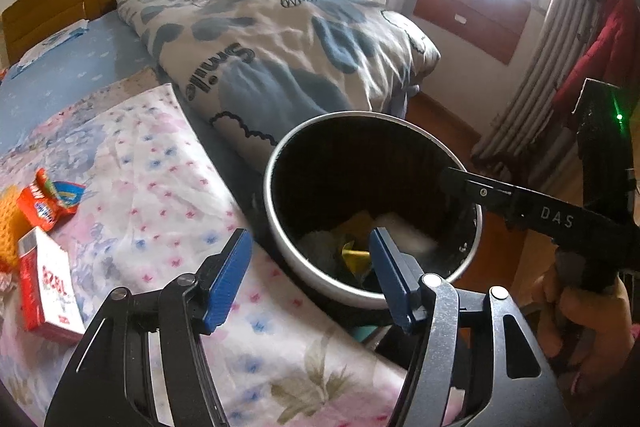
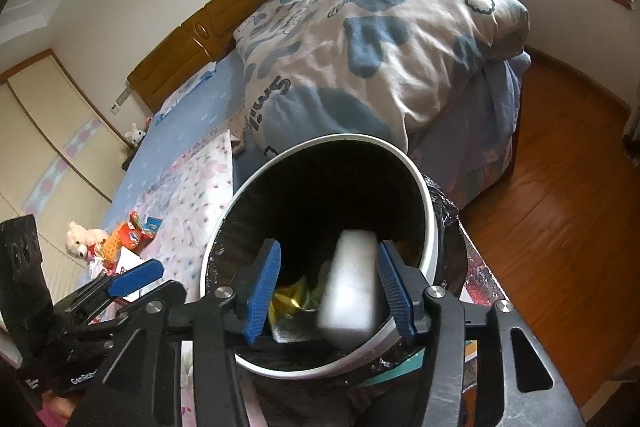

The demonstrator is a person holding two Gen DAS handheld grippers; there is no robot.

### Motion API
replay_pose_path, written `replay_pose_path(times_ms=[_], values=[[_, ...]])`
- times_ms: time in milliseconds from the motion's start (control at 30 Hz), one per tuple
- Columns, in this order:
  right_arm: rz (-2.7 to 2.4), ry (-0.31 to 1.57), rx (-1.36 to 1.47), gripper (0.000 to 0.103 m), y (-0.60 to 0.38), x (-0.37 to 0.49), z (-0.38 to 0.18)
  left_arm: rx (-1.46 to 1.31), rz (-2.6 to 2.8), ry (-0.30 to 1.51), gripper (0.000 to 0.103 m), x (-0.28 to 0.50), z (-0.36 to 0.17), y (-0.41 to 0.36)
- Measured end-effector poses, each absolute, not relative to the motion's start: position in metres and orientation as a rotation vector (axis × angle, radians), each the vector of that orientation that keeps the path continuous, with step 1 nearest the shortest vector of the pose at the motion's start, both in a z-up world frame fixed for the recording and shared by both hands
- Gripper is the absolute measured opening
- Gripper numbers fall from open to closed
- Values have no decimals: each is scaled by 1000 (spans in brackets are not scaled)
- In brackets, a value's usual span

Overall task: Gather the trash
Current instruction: 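Open both grippers to drop the sponge and pouch into the bin, then grasp the red milk carton with the right gripper while the left grasps the yellow wrapper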

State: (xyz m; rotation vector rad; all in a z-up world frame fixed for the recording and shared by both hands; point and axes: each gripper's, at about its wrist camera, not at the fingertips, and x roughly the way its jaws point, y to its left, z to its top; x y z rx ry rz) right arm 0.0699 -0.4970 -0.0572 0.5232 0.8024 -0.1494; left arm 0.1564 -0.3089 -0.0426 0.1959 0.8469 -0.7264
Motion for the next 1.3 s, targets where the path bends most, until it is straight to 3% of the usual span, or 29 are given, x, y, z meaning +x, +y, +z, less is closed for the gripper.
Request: replay_pose_path(times_ms=[67,233,1300], values=[[-150,795,525,54,-494,67,-56,181,-714,837,62,152,-42,-298],[-126,775,533,73,-475,61,-55,143,-664,826,62,139,-44,-263],[217,850,327,75,-251,89,-63,-129,-169,826,63,83,-71,9]])
